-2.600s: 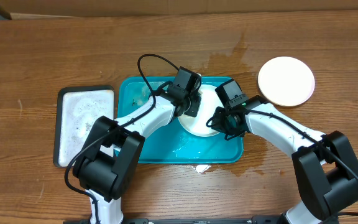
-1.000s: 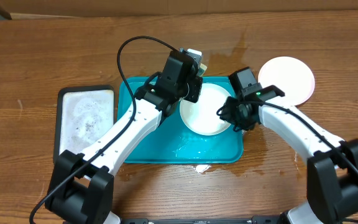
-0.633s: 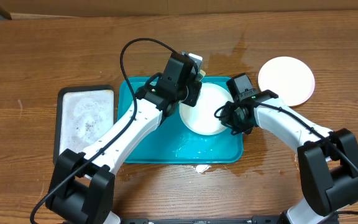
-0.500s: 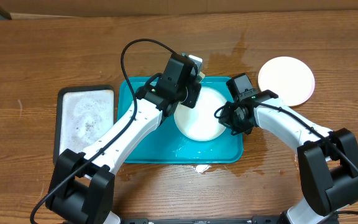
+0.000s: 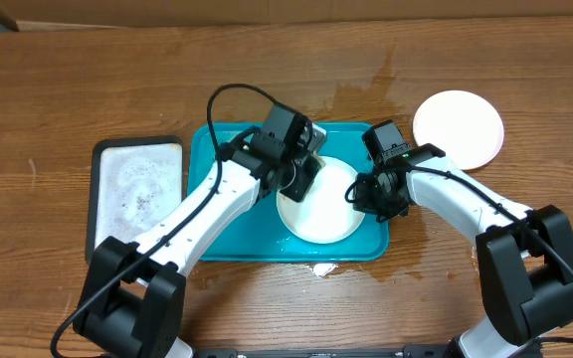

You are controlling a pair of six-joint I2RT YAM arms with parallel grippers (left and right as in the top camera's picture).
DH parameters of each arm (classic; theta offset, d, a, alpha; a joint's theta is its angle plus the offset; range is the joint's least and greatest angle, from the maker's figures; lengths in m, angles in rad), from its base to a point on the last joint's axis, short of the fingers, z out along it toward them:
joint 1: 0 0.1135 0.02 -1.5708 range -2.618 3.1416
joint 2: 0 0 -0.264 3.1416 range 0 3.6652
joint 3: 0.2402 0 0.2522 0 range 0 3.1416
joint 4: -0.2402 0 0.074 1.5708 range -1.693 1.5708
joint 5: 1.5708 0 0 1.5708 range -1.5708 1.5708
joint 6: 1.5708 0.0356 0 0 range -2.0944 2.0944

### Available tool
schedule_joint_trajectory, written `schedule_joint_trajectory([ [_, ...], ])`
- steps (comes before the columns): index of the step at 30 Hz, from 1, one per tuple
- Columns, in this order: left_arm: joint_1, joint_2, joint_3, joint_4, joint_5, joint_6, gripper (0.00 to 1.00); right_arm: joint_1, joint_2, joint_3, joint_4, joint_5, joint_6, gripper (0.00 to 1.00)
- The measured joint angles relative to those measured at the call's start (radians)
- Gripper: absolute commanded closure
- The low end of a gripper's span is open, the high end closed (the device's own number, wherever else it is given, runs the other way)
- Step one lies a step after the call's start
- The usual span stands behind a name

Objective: Clean dirty plates on tray and stack at the side
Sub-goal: 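Keep scrubbing the white plate toward its upper rim with the sponge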

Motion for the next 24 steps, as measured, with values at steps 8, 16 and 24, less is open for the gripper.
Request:
schedule_joint_trajectory([
  [8,0.000,0.041,-0.107,0.100,0.033,-0.011,0.96,0.000,0.000,0.000,0.000,-0.002,-0.027,0.96],
  [16,-0.008,0.041,-0.183,0.225,0.040,-0.034,0.95,0.000,0.000,0.000,0.008,-0.009,-0.035,0.96],
  [24,-0.021,0.041,-0.246,0.299,0.037,-0.037,0.96,0.000,0.000,0.000,0.010,-0.010,-0.035,0.96],
])
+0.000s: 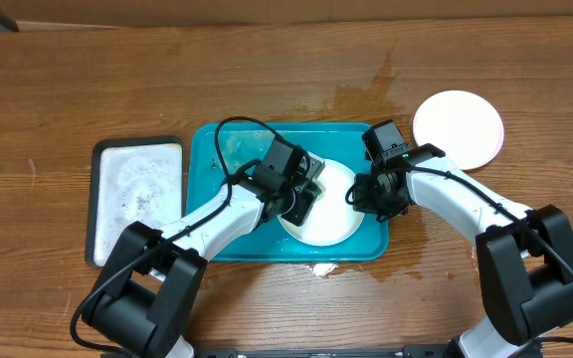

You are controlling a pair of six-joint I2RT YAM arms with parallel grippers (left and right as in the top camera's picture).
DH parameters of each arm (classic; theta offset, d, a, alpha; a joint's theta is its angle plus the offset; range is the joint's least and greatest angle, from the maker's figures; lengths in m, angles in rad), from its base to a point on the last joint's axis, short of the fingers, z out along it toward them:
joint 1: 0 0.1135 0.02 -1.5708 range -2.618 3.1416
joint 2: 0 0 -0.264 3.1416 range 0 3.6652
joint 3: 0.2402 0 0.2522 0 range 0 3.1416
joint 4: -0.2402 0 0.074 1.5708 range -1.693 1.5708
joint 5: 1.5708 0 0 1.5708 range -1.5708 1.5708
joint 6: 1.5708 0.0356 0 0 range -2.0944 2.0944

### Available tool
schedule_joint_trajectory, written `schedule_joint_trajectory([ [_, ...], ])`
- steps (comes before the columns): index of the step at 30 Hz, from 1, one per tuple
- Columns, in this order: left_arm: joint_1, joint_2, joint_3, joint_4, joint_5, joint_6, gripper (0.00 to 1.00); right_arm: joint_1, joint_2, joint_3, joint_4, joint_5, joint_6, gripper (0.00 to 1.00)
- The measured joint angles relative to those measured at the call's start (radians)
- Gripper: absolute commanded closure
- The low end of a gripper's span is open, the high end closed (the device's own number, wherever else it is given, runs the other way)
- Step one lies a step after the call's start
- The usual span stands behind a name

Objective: Clean dirty plates on tray and stack at the side
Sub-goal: 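Keep scrubbing the white plate toward its upper rim with the sponge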

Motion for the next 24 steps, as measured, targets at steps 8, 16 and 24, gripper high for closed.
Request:
schedule_joint_trajectory([
  [8,-0.003,0.000,-0.002,0.025,-0.056,-0.004,0.96,0.000,0.000,0.000,0.001,-0.002,0.000,0.96],
  [16,-0.003,0.000,-0.026,0.098,-0.113,-0.005,0.96,0.000,0.000,0.000,0.002,-0.003,0.000,0.96],
  [24,-0.003,0.000,-0.033,0.140,-0.149,-0.005,0.96,0.000,0.000,0.000,0.002,-0.004,0.000,0.96],
])
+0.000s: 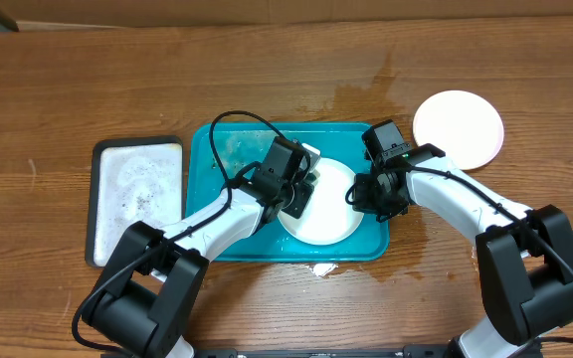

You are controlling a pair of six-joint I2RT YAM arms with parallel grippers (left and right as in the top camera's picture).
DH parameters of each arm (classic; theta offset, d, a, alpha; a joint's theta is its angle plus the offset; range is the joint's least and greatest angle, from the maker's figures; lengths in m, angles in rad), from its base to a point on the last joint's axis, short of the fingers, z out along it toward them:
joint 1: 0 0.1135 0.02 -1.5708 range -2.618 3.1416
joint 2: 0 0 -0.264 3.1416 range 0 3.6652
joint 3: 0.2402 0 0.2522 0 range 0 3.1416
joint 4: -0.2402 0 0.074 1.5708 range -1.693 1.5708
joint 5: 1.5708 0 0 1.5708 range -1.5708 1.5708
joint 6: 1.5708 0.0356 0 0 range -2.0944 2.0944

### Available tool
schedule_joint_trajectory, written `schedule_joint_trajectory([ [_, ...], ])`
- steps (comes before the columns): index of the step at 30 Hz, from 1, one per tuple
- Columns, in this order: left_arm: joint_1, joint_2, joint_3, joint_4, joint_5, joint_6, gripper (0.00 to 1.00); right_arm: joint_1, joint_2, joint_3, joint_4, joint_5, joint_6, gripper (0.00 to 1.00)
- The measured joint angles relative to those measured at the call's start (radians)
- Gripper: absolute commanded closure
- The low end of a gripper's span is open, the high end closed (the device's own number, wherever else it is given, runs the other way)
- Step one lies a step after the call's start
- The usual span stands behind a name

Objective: Clean dirty plates on tray and stack at the side
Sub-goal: 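Keep scrubbing the white plate toward its upper rim with the sponge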

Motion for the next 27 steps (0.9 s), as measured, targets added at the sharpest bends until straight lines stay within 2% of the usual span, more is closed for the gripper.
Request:
schedule_joint_trajectory([
  [6,0.000,0.006,-0.004,0.037,-0.011,0.000,0.96,0.000,0.000,0.000,0.000,0.000,0.000,0.96],
  [23,0.000,0.083,-0.007,0.286,-0.074,-0.015,0.96,0.000,0.000,0.000,0.010,0.001,0.001,0.96],
  [27,0.000,0.086,-0.014,0.410,-0.109,-0.028,0.96,0.000,0.000,0.000,0.015,0.001,0.000,0.96],
])
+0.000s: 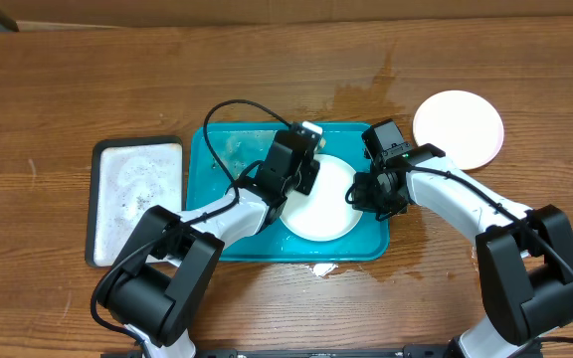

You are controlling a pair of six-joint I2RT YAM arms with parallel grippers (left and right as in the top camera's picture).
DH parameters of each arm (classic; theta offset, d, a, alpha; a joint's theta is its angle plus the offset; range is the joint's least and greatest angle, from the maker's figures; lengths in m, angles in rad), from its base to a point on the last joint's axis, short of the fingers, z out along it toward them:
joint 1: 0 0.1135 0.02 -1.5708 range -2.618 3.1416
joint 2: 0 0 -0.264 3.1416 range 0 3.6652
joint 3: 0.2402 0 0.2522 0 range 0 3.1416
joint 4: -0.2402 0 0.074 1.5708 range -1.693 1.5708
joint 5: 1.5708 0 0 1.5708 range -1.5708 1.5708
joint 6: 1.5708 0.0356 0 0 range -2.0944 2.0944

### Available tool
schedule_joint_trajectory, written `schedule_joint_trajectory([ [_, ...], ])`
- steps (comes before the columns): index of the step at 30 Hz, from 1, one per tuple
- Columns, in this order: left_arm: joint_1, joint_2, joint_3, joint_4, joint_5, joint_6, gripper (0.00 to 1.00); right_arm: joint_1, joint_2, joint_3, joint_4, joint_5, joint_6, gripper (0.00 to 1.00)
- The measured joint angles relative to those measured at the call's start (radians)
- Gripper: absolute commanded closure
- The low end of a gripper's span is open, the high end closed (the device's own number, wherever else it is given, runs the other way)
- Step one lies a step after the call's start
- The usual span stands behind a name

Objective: Clean dirty plates on tray and stack at the side
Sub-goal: 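Keep scrubbing the white plate toward its upper rim with the sponge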

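A white plate lies in the teal tray at the table's middle. My left gripper is over the plate's far left rim, pointing away from me. It looks shut on a small pale sponge at its tip. My right gripper sits at the plate's right rim and appears shut on it; the wrist hides its fingers. A second white plate rests on the bare table to the right of the tray.
A black tray of foamy water stands left of the teal tray. A wet patch darkens the wood behind the tray. A small white scrap lies at the tray's front edge.
My left gripper has moved from the plate's left side toward the far rim, its tip now past the plate's edge. The right gripper and plate have stayed put.
My left gripper was at the plate's far left rim, then lower on the plate's left part, then a little further up, and now at the far rim again. All the while my right gripper stayed at the plate's right rim.
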Motion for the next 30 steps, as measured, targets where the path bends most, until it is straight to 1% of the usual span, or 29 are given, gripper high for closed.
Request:
schedule_joint_trajectory([
  [4,0.001,-0.004,-0.001,0.186,-0.035,-0.026,0.96,0.000,0.000,-0.001,-0.002,-0.001,-0.001,0.96],
  [8,0.001,-0.063,-0.002,0.230,-0.049,-0.051,0.96,0.000,0.000,-0.001,-0.002,-0.002,0.000,0.96],
  [10,0.001,-0.126,-0.003,0.216,-0.061,-0.060,0.96,0.001,0.000,-0.001,-0.002,-0.002,0.002,0.86],
  [11,0.001,-0.175,-0.003,0.188,-0.071,-0.062,0.96,0.002,0.000,-0.001,-0.001,0.000,0.002,0.82],
  [13,0.001,-0.271,-0.003,0.119,-0.086,-0.067,0.96,0.004,0.000,-0.002,0.000,0.000,0.002,0.78],
  [15,0.005,-0.364,0.003,0.014,-0.085,-0.070,0.96,0.005,0.000,-0.003,0.003,-0.005,-0.002,0.78],
  [16,0.007,-0.407,0.006,-0.050,-0.074,-0.071,0.96,0.005,0.000,-0.004,0.008,-0.009,-0.001,0.80],
  [17,0.009,-0.439,0.010,-0.098,-0.060,-0.070,0.96,0.005,0.000,-0.004,0.008,-0.011,-0.001,0.89],
  [18,0.015,-0.462,0.020,-0.169,-0.029,-0.071,0.96,0.005,0.000,-0.004,0.010,-0.015,0.000,0.96],
  [19,0.022,-0.478,0.032,-0.242,0.012,-0.072,0.96,0.005,0.000,-0.004,0.013,-0.018,0.004,0.96],
  [20,0.028,-0.484,0.040,-0.285,0.042,-0.073,0.96,0.005,0.000,-0.004,0.014,-0.024,0.000,0.96],
  [23,0.061,-0.476,0.103,-0.495,0.163,-0.074,0.96,0.005,0.000,-0.004,0.018,-0.033,0.000,0.96],
  [26,0.104,-0.445,0.207,-0.691,0.263,-0.071,0.96,0.005,0.000,-0.004,0.016,-0.035,-0.001,0.95],
  [30,0.130,-0.360,0.354,-0.865,0.340,-0.046,0.96,0.005,0.000,-0.004,0.014,-0.035,0.000,0.95],
])
